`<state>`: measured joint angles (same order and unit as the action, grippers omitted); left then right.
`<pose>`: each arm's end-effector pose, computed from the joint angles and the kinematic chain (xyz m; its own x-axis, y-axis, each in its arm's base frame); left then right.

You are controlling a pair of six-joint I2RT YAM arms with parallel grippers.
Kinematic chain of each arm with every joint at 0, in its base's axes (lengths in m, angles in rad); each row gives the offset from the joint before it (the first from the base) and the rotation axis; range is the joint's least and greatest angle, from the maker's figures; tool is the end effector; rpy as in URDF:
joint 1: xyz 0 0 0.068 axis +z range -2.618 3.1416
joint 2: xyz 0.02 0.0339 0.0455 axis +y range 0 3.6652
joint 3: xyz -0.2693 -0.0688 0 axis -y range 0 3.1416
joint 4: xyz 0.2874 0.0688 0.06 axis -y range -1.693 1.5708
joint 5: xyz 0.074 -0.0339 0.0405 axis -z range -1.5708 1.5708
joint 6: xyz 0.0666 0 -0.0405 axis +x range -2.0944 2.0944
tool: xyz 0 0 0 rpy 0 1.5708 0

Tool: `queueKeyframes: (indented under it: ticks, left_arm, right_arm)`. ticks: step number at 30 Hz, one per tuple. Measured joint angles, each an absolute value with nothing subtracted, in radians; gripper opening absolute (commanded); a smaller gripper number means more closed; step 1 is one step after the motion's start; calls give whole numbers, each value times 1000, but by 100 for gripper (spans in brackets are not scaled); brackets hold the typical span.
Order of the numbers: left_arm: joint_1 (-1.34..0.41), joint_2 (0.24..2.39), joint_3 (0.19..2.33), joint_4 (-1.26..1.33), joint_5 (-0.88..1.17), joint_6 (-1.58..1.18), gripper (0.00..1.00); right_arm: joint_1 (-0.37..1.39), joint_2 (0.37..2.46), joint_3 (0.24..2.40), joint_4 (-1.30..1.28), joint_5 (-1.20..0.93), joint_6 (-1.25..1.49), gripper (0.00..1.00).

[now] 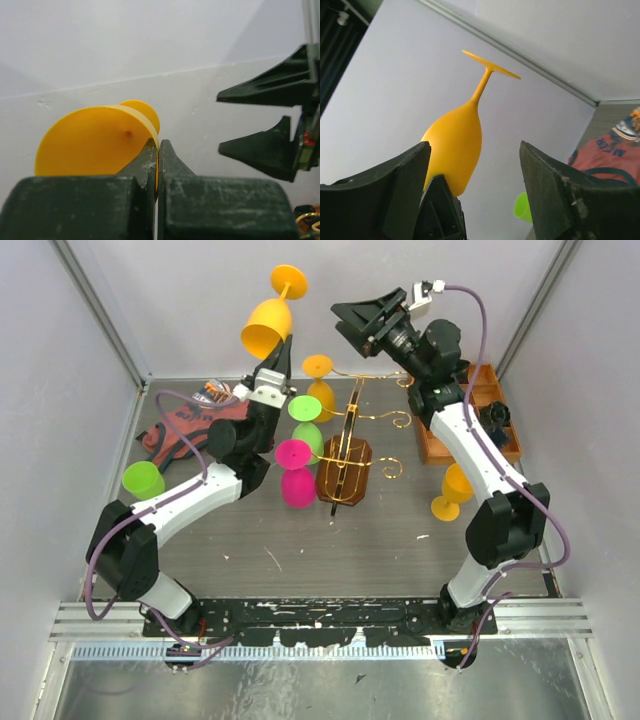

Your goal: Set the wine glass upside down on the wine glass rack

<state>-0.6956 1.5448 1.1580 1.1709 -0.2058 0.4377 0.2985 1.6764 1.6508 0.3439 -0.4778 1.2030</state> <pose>0.3161 -0.2461 0.4282 0.7098 -0.0521 -0.7024 0.2378 0.9564 0.1694 0.4342 0.1656 0.4756 -0.5256 0.7052 -0.4758 -0.5231 0.1731 0.8345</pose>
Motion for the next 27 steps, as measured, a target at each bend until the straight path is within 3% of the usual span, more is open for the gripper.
queueKeyframes:
  ticks: [13,27]
  left_arm:
    - [-728,1549,1159,1267,-184,439,0]
    - [-731,1566,1175,1274,-189,422,0]
  right_arm:
    - [379,1880,1680,640,-511,1406,69]
    - [391,1946,1798,842,-511,1475,69]
